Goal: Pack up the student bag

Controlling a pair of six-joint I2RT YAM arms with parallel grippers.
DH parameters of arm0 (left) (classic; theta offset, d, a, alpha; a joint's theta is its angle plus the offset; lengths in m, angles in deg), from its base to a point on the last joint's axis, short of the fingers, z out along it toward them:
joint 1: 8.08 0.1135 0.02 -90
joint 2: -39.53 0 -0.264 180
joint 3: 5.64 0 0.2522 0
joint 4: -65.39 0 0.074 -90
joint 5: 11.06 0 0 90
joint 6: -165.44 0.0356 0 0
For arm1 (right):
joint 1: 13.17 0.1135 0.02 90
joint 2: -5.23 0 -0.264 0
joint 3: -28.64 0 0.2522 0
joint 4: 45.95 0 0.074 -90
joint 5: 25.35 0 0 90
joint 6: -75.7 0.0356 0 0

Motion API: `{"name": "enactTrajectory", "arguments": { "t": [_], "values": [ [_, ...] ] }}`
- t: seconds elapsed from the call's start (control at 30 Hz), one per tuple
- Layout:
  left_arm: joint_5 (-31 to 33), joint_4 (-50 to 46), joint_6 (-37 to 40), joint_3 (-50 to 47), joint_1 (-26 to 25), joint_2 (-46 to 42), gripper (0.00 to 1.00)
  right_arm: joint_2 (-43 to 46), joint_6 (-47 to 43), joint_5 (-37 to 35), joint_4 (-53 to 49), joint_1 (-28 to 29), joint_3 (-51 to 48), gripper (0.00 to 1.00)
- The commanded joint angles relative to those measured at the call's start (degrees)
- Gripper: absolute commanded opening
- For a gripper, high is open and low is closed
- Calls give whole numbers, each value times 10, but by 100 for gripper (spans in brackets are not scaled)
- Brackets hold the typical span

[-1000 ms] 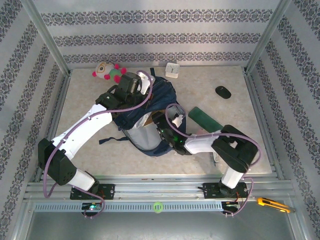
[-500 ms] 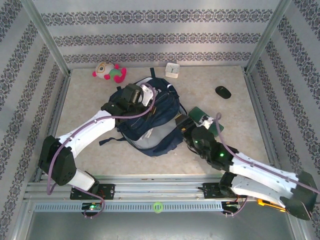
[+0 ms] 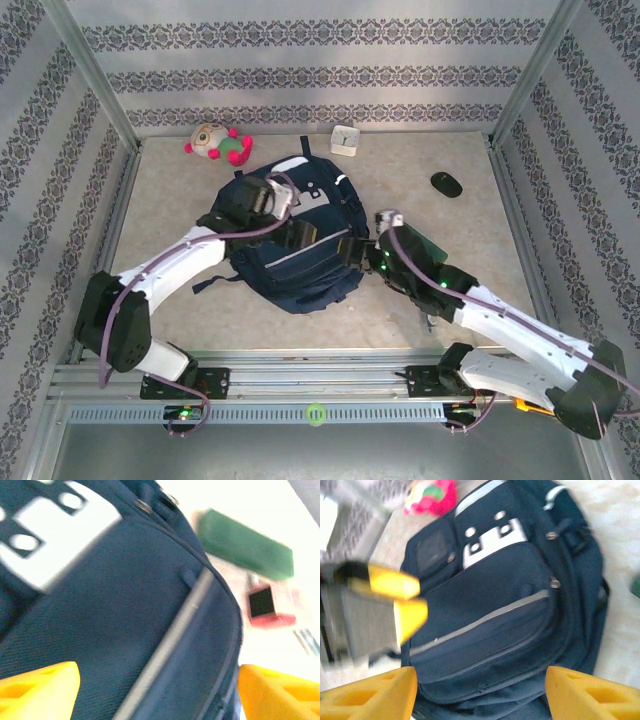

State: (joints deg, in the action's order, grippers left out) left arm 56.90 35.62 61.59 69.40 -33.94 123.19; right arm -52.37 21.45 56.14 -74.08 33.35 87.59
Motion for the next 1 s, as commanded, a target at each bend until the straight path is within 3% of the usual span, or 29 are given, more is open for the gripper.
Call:
{"name": "enactTrajectory", "arguments": {
  "t": [0.0,0.17,0.3,0.5,0.57,0.67,0.8,0.87,0.97],
  "values": [
    [10,-15,-72,-7,67,-56,83,-53,-288,85,-39,33,62,70],
    [22,-51,-78,-30,148,-106,85,-155,-516,135,-67,75,107,71],
    [5,-59,-88,-51,202,-134,85,-238,-611,149,-86,93,135,72],
    [3,-63,-85,-66,220,-152,86,-306,-641,164,-88,103,163,73],
    [1,-63,-88,-80,229,-163,86,-372,-640,182,-55,112,184,74],
    [0,-60,-90,-85,231,-167,86,-404,-641,201,-33,114,184,74],
    [2,-60,-85,-86,233,-168,86,-433,-644,184,-6,117,177,73],
    [2,-62,-83,-85,235,-167,86,-446,-644,152,17,117,169,69],
    [5,-63,-71,-86,235,-170,85,-458,-638,98,36,117,167,43]
  ]
}}
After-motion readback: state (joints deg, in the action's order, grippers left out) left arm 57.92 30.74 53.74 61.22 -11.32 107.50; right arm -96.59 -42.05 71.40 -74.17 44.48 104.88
